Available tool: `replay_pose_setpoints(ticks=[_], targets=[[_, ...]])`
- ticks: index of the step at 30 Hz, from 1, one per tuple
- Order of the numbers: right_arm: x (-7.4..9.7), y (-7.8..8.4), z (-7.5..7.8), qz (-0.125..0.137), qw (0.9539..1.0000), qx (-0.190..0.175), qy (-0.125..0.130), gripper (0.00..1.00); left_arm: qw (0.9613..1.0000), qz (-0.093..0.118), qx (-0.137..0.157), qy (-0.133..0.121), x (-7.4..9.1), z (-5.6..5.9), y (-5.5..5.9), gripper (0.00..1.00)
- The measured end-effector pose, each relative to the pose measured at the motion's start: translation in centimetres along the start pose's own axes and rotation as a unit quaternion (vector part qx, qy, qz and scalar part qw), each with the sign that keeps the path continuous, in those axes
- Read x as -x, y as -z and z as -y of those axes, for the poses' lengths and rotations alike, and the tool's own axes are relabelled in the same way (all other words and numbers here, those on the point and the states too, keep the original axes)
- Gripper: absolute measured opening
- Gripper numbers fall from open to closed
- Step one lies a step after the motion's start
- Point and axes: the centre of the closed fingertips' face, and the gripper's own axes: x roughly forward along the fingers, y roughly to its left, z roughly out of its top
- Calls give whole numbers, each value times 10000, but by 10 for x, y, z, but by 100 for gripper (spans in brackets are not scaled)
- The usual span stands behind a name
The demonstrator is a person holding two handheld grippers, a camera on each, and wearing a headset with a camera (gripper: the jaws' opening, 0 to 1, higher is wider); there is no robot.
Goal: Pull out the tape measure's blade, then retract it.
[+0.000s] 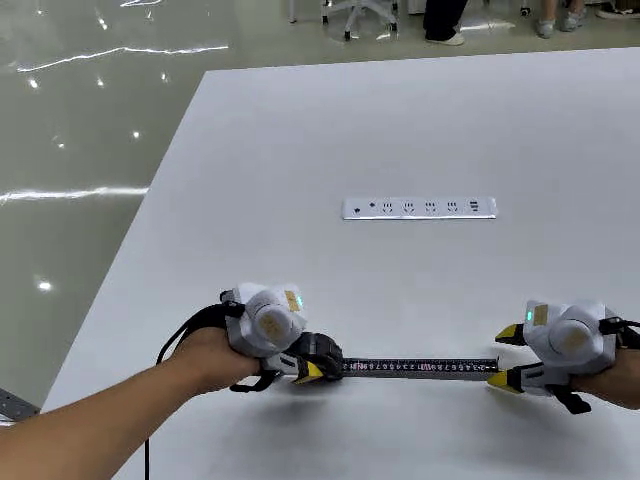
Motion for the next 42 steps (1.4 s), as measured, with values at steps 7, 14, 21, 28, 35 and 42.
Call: replay_pose_setpoints(ticks=[7,14,21,28,35,42], targets=[[21,-8,2,312,9967,-683,307,48,9975,195,635,-248,12,1,-4,57],[34,-14,-11,416,9903,-1228,492,61,9888,524,1285,-558,28,2,-8,63],[45,-15,-32,500,9825,-1689,599,68,9697,830,2115,-899,48,0,-7,69],[65,-20,-45,762,9680,-2249,815,73,9603,916,2368,-1153,66,7,2,75],[83,-26,-57,997,9556,-2579,1015,77,9505,985,2650,-1290,77,16,9,79],[98,-28,-71,1157,9443,-2859,1147,83,9438,1015,2824,-1390,91,26,16,81]])
